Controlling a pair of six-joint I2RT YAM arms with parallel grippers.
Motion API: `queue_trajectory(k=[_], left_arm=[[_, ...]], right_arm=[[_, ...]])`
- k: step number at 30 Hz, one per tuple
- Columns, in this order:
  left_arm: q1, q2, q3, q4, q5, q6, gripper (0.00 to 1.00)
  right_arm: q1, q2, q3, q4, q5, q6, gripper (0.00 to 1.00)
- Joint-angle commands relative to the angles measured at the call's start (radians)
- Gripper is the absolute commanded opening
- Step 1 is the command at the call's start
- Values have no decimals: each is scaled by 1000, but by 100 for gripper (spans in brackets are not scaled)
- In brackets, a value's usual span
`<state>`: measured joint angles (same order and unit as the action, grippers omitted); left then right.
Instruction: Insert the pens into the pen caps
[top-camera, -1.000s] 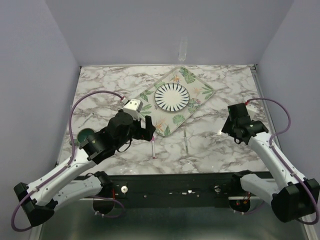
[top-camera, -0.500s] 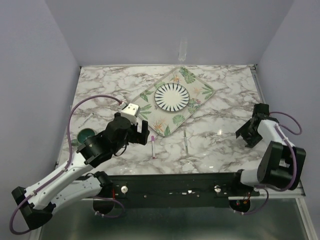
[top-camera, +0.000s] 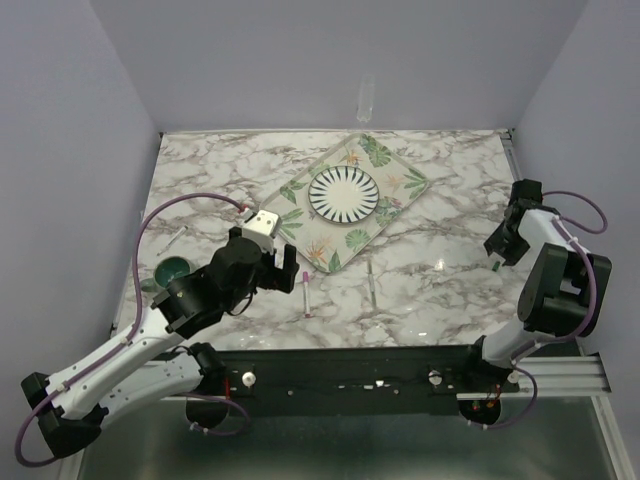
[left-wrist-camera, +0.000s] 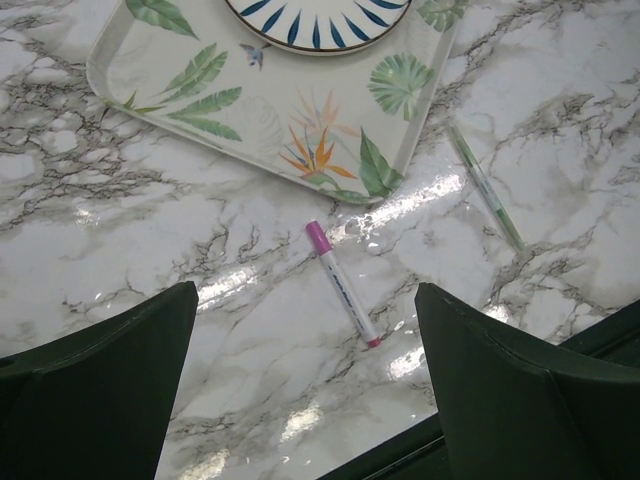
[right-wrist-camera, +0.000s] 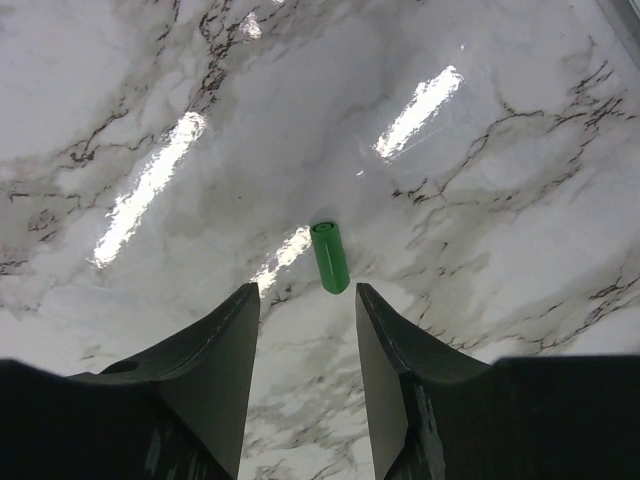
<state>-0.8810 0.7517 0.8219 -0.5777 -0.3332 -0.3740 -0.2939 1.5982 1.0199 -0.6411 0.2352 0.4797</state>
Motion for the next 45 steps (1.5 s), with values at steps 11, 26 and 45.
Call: queue_trajectory(k=[11, 26, 45], left_arm=[[-9, 5, 5, -11, -84, 15, 99], [11, -29, -3, 2, -83, 29, 99], [65, -29, -4, 16, -105, 41, 99]], right_arm=[[-30, 81, -17, 26, 46, -82, 48], [-33, 98, -9, 34, 21, -128, 40], [37, 102, 13, -20, -97, -202, 8]])
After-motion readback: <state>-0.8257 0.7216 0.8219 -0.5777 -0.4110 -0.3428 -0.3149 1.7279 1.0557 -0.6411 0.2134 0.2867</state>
